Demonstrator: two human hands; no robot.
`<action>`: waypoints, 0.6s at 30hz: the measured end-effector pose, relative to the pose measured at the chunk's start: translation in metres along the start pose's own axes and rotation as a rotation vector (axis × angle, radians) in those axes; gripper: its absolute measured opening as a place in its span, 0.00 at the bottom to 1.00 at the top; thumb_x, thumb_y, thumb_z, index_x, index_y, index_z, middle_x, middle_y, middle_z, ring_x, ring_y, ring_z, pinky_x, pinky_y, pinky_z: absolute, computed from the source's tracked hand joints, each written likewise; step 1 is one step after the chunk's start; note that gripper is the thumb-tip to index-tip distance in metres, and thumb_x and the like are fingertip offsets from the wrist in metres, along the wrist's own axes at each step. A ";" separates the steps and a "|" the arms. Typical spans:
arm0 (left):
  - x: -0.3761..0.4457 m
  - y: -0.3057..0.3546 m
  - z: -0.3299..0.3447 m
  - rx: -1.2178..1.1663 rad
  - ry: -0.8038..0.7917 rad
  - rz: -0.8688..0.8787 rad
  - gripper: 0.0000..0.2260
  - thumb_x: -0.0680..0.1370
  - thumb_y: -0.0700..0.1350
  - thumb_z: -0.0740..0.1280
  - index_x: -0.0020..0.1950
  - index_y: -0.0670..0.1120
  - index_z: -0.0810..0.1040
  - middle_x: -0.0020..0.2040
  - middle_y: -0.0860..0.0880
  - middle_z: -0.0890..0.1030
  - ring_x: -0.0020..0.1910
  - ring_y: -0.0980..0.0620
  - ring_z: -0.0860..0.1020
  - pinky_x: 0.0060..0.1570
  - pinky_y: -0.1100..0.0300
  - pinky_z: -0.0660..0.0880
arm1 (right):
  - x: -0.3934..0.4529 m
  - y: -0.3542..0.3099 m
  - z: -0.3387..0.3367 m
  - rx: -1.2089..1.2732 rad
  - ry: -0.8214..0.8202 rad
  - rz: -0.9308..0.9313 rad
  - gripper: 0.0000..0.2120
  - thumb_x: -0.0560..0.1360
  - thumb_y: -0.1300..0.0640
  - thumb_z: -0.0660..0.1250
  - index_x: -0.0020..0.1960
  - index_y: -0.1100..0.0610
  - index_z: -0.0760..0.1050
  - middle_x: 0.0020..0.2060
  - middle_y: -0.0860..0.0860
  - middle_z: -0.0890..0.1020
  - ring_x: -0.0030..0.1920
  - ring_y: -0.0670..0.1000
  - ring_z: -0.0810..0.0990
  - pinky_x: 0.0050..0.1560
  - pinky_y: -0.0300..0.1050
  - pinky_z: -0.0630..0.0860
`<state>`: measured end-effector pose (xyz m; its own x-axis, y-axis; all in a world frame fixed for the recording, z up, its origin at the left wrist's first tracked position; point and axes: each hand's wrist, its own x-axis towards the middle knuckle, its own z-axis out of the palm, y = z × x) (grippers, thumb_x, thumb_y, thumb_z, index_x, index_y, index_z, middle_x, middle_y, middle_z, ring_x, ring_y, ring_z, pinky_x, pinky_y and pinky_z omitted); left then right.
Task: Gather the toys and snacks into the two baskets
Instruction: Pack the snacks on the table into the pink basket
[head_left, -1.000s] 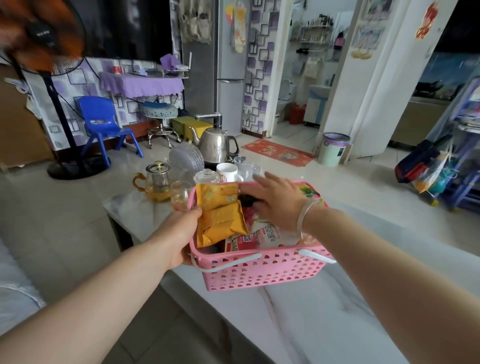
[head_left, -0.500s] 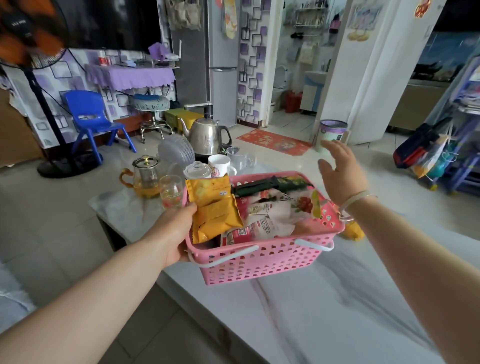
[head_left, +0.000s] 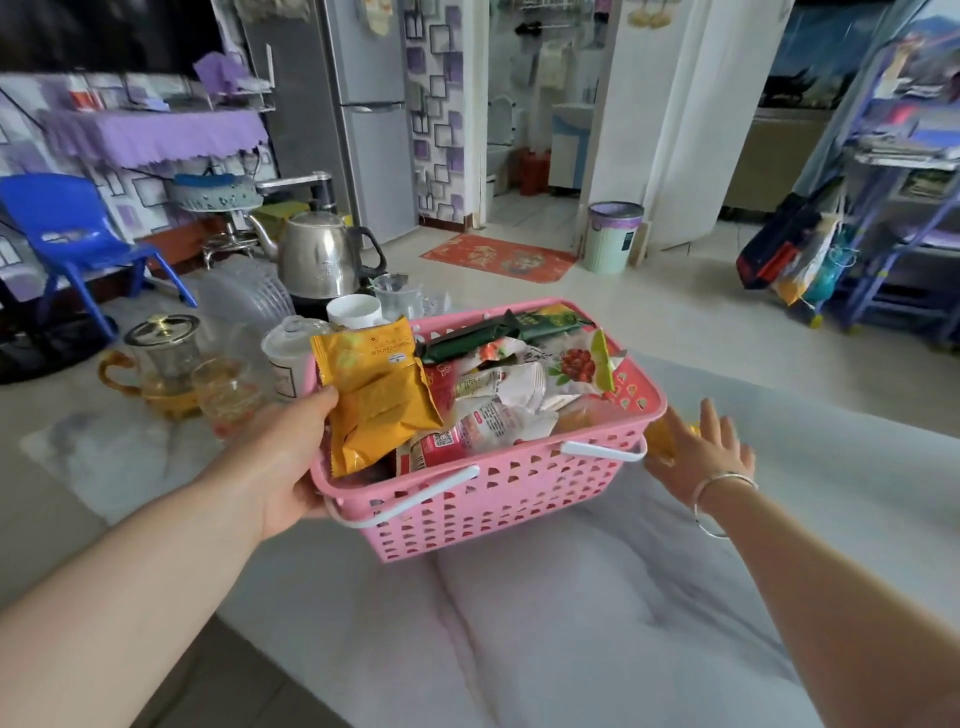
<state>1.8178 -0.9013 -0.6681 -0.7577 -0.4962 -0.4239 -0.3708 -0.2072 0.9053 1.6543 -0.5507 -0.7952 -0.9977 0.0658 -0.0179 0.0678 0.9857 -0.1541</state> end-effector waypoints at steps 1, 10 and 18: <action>0.003 0.000 0.001 0.000 -0.005 -0.002 0.11 0.83 0.52 0.60 0.59 0.48 0.77 0.47 0.43 0.86 0.45 0.41 0.84 0.41 0.47 0.78 | 0.007 0.002 0.004 0.000 -0.007 -0.004 0.34 0.72 0.33 0.57 0.73 0.34 0.46 0.77 0.50 0.41 0.76 0.58 0.43 0.71 0.60 0.51; 0.010 -0.002 0.004 0.018 -0.032 -0.016 0.14 0.82 0.54 0.59 0.62 0.49 0.77 0.49 0.44 0.87 0.43 0.43 0.85 0.32 0.54 0.78 | 0.011 0.004 0.021 0.071 0.038 -0.034 0.21 0.78 0.40 0.54 0.70 0.40 0.61 0.64 0.53 0.69 0.64 0.60 0.64 0.65 0.53 0.66; -0.023 0.000 -0.013 0.011 -0.009 -0.008 0.11 0.83 0.52 0.59 0.54 0.48 0.77 0.46 0.42 0.85 0.43 0.41 0.83 0.40 0.47 0.77 | -0.066 -0.035 -0.079 0.670 0.480 -0.031 0.22 0.74 0.45 0.65 0.67 0.47 0.71 0.53 0.58 0.75 0.53 0.61 0.75 0.55 0.51 0.72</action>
<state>1.8423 -0.9006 -0.6579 -0.7596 -0.4867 -0.4314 -0.3826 -0.2020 0.9016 1.7168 -0.5772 -0.7106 -0.8834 0.2489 0.3971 -0.1213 0.6971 -0.7067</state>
